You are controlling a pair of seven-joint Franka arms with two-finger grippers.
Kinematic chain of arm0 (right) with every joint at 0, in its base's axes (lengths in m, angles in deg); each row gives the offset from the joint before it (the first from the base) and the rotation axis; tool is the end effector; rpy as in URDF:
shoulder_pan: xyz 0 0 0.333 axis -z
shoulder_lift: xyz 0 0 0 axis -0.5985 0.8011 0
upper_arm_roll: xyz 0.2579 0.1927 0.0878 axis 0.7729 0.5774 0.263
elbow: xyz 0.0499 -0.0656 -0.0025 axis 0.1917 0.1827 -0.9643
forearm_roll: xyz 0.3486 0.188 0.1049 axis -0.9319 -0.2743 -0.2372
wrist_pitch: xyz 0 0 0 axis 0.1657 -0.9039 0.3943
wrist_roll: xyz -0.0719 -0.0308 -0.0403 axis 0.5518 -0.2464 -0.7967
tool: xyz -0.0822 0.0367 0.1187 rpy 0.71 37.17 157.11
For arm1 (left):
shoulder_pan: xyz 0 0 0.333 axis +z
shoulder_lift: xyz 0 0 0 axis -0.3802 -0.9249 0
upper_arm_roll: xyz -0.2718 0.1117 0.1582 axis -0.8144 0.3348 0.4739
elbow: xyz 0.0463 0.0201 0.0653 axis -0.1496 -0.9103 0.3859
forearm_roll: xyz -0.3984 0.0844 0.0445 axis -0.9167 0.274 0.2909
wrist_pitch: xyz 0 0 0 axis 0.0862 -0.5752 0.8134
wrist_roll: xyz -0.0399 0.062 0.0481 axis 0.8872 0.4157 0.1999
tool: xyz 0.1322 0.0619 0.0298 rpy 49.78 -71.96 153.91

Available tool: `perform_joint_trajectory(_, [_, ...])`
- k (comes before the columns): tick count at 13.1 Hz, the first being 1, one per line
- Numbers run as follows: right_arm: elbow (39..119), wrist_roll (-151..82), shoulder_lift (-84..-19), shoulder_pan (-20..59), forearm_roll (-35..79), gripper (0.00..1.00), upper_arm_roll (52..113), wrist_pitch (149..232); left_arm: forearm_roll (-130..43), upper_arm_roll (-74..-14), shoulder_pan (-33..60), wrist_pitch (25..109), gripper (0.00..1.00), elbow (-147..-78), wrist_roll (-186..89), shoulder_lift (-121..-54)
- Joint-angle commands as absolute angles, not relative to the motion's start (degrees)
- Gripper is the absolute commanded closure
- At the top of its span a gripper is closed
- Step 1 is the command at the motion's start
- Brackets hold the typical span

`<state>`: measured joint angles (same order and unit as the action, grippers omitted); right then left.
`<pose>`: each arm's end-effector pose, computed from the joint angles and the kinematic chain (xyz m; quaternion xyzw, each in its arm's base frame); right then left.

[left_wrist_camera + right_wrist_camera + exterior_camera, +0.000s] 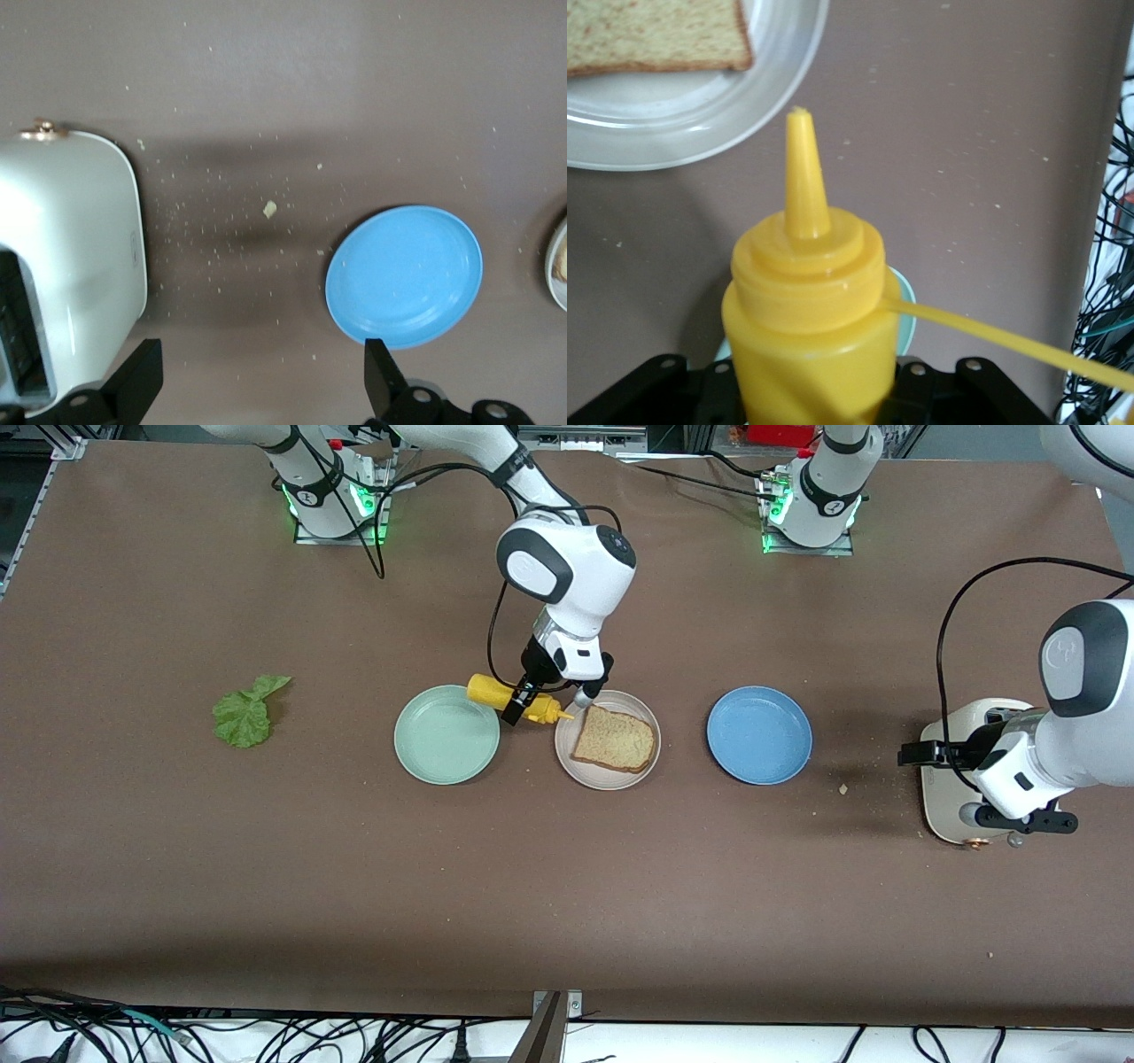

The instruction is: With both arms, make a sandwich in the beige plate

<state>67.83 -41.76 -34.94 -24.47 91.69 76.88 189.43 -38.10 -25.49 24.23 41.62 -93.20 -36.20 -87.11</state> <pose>0.4856 0.5207 0.2203 0.7893 0.5230 0.0370 0.3195 0.6745 0.0180 0.4014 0.9914 -0.0261 -0.1222 0.0385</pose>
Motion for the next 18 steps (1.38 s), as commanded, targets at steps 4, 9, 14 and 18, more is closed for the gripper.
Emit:
perform_joint_trajectory(4, [58.47,-42.78,-24.58,-26.17,95.92,0.79,75.88,187.39,-34.19,-24.94,23.93,33.29,0.00,-89.34,-39.59,-83.34])
perform_joint_trajectory(9, [57.32,-42.52,-22.63,-26.08,97.33,1.00,75.80,187.39,-33.30,-25.20,23.75,33.29,0.00,-90.40,-41.54,-80.17])
perform_joint_trajectory(14, [53.71,-37.52,-27.18,-24.42,92.00,1.00,75.44,182.47,-33.13,-25.64,23.49,33.90,0.00,-89.70,-40.93,-77.79])
perform_joint_trajectory(18, [54.67,-27.95,-35.44,-19.68,84.60,1.00,75.18,182.29,-30.84,-25.64,23.31,36.00,0.00,-89.44,-40.84,-77.71])
